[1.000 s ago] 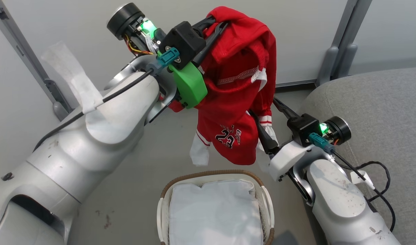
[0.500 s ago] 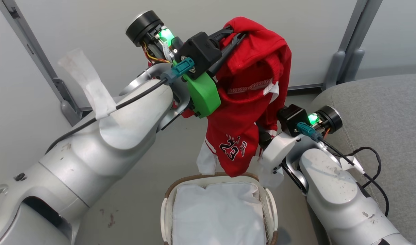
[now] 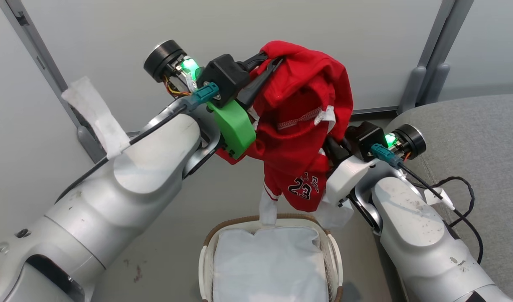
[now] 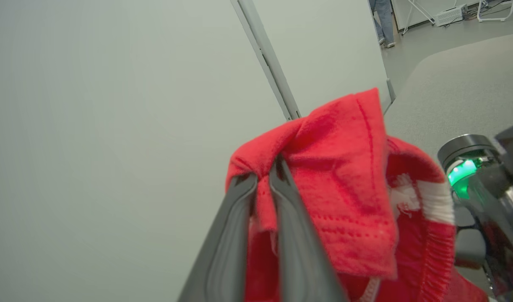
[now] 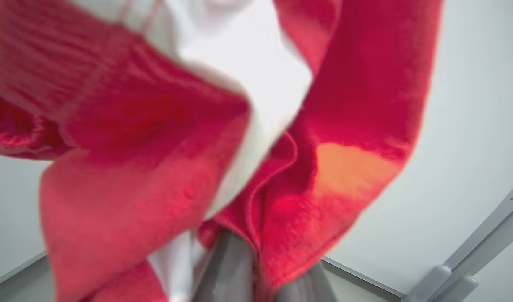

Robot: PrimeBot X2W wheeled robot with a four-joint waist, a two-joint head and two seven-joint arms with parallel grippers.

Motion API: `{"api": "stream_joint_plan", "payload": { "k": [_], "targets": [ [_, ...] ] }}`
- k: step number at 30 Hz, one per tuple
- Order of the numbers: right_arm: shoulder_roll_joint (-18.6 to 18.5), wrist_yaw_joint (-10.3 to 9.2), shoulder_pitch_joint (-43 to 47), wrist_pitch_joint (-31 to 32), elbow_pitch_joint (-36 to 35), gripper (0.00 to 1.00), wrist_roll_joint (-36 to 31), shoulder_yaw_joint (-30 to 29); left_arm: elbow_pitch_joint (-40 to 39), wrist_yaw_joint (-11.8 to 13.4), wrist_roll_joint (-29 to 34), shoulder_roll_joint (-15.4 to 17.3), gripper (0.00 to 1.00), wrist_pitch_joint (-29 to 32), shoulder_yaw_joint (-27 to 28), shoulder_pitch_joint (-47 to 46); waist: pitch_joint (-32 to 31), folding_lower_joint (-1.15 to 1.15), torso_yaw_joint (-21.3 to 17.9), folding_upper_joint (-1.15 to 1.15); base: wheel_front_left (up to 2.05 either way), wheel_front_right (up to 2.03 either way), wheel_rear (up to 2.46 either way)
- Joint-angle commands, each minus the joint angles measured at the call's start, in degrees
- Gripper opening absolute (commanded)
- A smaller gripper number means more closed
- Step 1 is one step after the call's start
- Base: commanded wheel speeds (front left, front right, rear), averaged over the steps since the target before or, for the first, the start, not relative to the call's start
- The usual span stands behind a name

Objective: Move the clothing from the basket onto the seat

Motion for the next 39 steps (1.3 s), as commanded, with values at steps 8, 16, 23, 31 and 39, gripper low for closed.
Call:
{"api": "stream_joint_plan", "payload": {
  "k": [8,16,23,31,39],
  "targets": [
    [-0.21,-0.06,0.76,-0.02,-2.22,0.00,-0.45,-2.97,2.56,0.44,-3.37,1.37,0.00,-0.58,2.35,4.48,0.05,0.00,-0.67,0.00,0.00,0.00,0.00],
    [-0.23,-0.06,0.09,-0.02,-4.29,0.00,-1.11,-5.68,1.70,1.06,-5.05,0.37,0.72,-0.68,7.28,11.97,0.41,0.00,-0.83,0.00,0.00,0.00,0.00],
    [-0.21,-0.06,-0.18,-0.02,-5.86,0.00,-1.68,-8.06,-0.42,0.99,-3.50,-2.01,1.00,-0.69,12.64,20.73,0.68,0.00,-0.83,0.00,0.00,0.00,0.00],
    [-0.22,-0.06,-0.57,-0.02,-7.00,0.00,-2.49,-10.47,-1.84,0.61,0.63,-4.88,1.00,-0.64,18.89,29.98,1.08,0.00,-1.25,0.00,0.00,0.00,0.00],
    [-0.21,-0.07,-0.31,-0.02,-7.51,0.00,-3.42,-12.20,-2.63,0.21,5.65,-7.14,1.00,-0.64,23.89,36.37,1.53,0.00,-1.74,0.00,0.00,0.00,0.00]
  ]
}}
